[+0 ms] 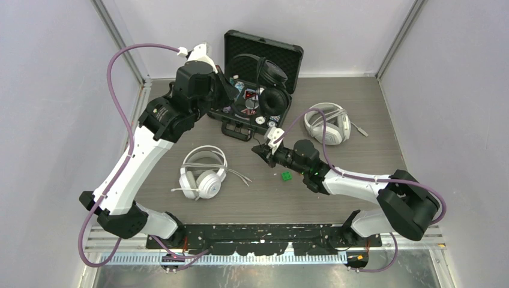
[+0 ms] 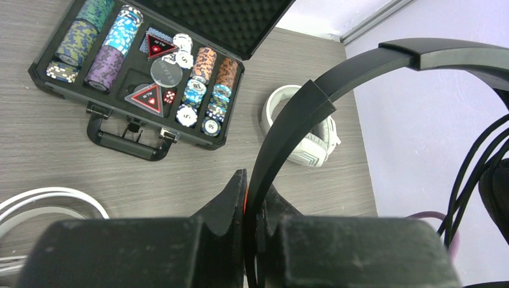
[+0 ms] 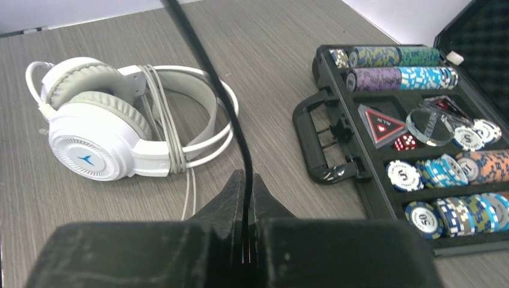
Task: Wrap the headphones
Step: Wrap the headphones cable around the headphones.
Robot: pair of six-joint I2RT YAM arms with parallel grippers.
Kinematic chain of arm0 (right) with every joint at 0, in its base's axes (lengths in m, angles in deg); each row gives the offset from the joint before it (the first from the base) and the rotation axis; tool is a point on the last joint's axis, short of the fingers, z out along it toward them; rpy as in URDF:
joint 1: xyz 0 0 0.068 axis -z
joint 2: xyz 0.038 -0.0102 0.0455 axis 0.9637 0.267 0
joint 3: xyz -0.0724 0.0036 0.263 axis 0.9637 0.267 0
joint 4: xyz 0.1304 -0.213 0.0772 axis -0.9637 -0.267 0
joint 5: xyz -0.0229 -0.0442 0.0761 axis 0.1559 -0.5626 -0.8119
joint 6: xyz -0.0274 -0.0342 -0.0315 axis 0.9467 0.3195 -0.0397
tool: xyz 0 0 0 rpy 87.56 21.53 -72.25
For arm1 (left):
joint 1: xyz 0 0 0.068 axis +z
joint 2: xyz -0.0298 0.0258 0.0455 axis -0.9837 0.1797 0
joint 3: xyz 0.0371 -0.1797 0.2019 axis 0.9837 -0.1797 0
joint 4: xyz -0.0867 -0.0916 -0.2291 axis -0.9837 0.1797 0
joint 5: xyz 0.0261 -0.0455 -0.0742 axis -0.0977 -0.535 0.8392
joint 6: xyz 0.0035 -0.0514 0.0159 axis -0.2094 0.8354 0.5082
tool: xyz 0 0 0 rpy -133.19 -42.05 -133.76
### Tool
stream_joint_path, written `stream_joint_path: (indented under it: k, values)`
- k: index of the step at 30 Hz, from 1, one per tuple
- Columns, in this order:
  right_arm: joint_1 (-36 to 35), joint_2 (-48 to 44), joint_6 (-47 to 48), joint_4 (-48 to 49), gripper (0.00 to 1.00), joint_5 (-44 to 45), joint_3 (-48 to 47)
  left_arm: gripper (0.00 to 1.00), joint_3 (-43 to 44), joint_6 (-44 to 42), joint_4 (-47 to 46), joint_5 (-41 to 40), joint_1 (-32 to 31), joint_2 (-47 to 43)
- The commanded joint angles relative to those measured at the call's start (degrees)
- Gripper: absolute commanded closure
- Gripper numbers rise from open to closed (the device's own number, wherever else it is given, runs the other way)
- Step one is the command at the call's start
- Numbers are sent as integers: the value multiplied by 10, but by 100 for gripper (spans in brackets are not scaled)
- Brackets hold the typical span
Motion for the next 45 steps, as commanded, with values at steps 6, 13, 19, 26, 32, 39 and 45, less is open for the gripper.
stream_joint_path:
  k: [6, 13, 19, 26, 32, 39, 45]
  values:
    - [23, -22, -56, 70, 100, 59, 44, 100, 34, -25, 5, -29, 0, -27]
    - [26, -38, -57, 64, 99, 79, 69, 100, 32, -42, -8, -59, 2, -33]
    - [25, -46, -49, 68, 99, 77, 81, 100, 64, -56, -14, -72, 21, -18]
    - [25, -77, -47, 29, 100, 21, 81, 100, 74, -72, -16, -91, 27, -8]
    - [41, -95, -73, -22, 100, 4, 58, 100, 78, -141, -4, -11, 30, -24]
    - [59, -127, -125, -57, 99, 27, 50, 100, 105, -240, 97, -43, 38, -31]
    - [84, -127, -171, -60, 100, 28, 51, 100, 118, -293, 124, 78, 41, -15]
